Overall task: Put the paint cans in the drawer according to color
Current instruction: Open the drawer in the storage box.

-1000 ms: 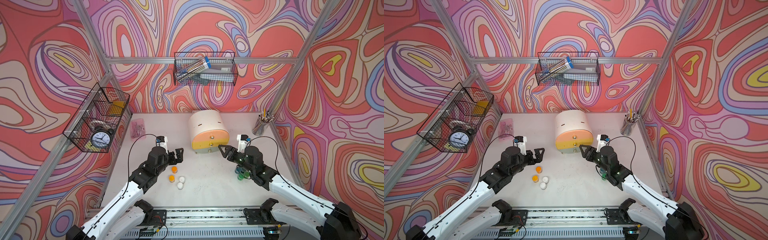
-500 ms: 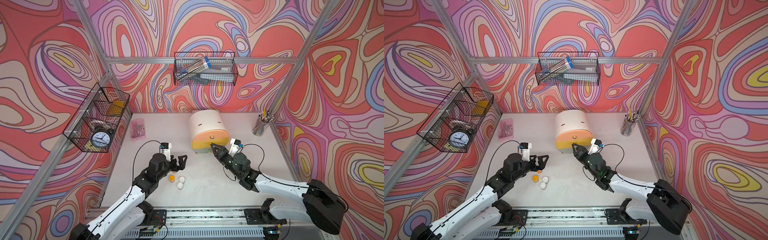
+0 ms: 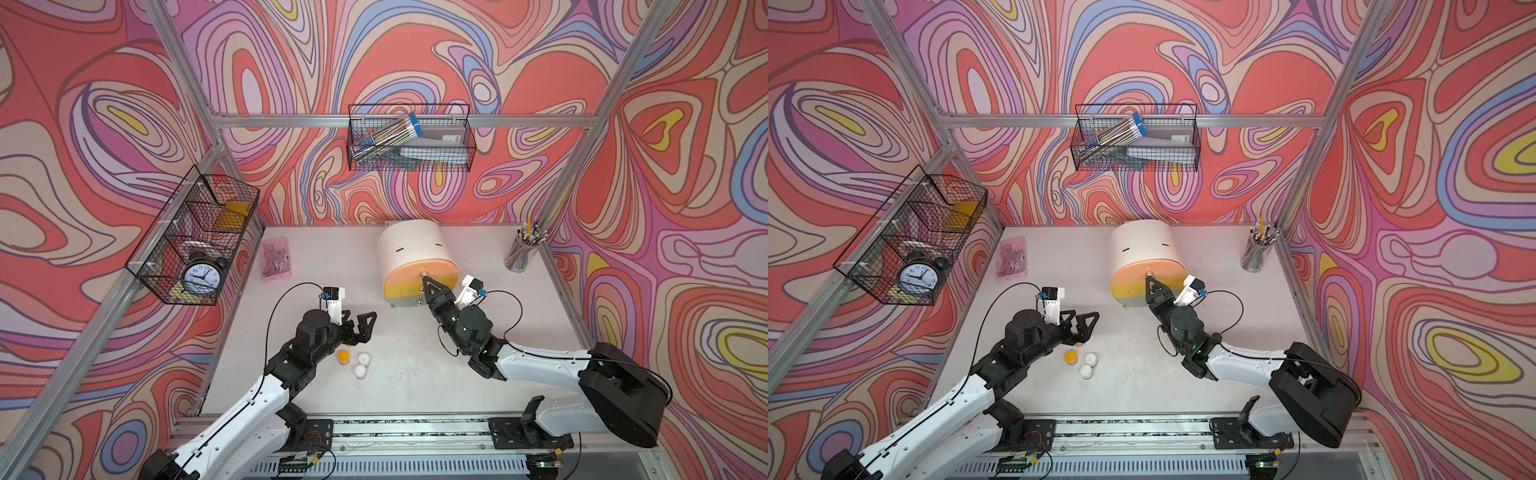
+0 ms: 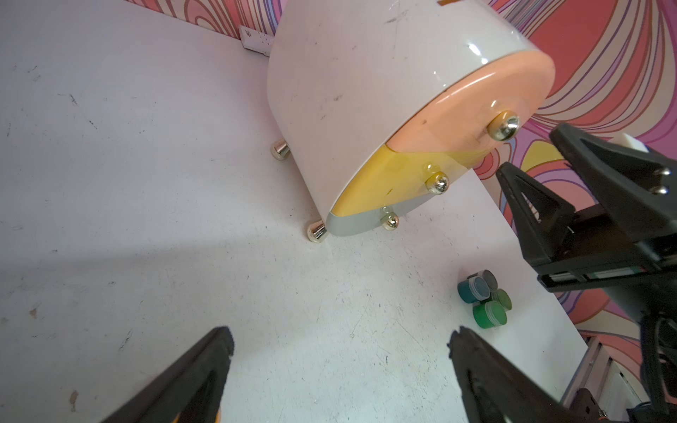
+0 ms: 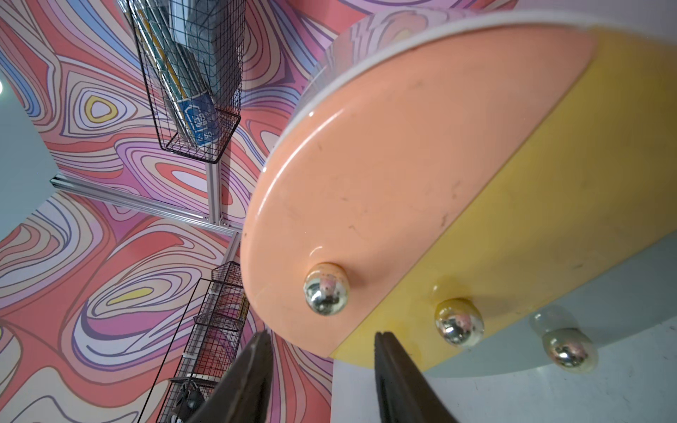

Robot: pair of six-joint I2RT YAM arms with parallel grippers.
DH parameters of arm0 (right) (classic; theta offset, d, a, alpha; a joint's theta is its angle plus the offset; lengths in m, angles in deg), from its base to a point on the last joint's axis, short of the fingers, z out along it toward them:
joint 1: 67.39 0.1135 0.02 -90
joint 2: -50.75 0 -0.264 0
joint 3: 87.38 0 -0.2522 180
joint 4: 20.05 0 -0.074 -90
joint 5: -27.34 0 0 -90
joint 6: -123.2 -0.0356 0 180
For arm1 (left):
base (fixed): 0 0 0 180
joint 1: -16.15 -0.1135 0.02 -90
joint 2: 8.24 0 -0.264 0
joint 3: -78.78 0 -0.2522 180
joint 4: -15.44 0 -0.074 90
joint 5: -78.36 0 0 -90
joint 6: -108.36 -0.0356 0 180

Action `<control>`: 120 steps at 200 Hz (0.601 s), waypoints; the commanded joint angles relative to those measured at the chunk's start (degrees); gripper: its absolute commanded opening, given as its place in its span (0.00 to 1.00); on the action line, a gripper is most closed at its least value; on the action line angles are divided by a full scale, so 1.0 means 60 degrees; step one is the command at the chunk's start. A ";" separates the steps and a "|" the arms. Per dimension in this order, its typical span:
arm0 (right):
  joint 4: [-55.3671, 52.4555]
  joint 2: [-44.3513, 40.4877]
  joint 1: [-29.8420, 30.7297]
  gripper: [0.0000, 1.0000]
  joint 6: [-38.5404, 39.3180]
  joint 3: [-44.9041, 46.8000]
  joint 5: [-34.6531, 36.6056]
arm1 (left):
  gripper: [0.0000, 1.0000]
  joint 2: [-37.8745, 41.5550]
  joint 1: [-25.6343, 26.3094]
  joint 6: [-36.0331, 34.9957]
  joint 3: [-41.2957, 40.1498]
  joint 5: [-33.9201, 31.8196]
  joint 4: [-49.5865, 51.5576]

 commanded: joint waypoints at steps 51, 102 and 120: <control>-0.1006 0.0278 0.0054 0.41 -0.0036 -0.1079 0.0155 | 0.99 0.0131 0.0025 -0.0118 0.0012 0.0053 -0.0050; -0.1771 0.0241 0.0054 0.41 -0.0344 -0.1320 0.0078 | 0.99 0.0134 0.0024 -0.0124 0.0039 -0.0020 0.0051; -0.1893 0.0146 0.0047 0.41 -0.0470 -0.1244 0.0091 | 0.99 0.0127 0.0024 -0.0126 0.0038 -0.0026 0.0053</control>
